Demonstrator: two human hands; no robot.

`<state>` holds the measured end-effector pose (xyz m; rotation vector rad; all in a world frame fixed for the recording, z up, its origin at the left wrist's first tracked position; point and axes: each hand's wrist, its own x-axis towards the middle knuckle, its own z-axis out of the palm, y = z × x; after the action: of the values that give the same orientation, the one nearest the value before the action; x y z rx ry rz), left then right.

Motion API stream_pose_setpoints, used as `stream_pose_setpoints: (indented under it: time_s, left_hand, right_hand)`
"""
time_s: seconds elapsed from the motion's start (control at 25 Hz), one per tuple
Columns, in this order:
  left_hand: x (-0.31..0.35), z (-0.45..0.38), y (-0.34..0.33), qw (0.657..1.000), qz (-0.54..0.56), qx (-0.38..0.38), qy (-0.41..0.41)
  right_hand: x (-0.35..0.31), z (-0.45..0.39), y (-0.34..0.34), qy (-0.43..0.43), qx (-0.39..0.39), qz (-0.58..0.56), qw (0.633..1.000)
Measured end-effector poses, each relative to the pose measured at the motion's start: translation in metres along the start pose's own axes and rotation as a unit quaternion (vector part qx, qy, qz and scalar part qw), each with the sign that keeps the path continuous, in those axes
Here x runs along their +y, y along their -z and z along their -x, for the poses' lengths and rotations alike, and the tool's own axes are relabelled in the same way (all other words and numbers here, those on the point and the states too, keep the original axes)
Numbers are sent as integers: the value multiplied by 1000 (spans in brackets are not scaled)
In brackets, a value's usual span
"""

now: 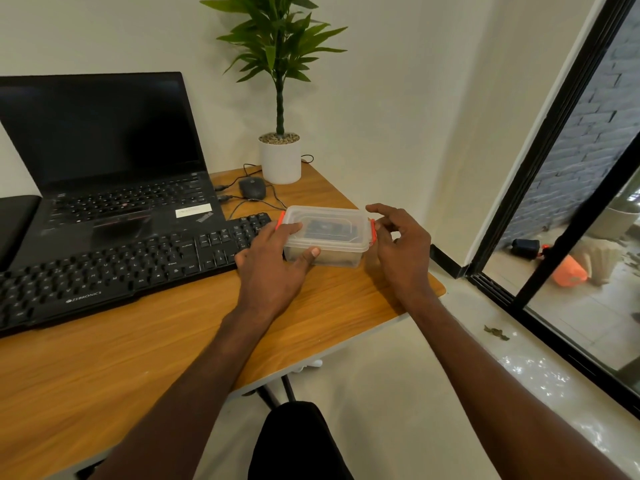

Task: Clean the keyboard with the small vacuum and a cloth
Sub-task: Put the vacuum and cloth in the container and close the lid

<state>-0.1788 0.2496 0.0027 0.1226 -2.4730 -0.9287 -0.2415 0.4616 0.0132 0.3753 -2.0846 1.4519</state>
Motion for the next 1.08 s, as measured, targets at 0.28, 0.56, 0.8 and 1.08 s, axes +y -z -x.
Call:
stream_pose_setpoints:
  time_s: [0.28, 0.56, 0.8, 1.08]
  left_hand:
    - [4, 2, 2, 1000, -27, 13, 3]
    - [4, 1, 0, 999, -37, 25, 2]
    - [2, 1, 0, 999, -48, 22, -9]
    - [0, 3, -5, 999, 10, 44, 1]
  right_hand:
    - [3, 0, -1, -34, -14, -1, 999]
    - [8, -6, 5, -77, -47, -67, 994]
    - [7, -8, 4, -45, -88, -45, 994]
    - [-4, 1, 2, -53, -22, -36, 998]
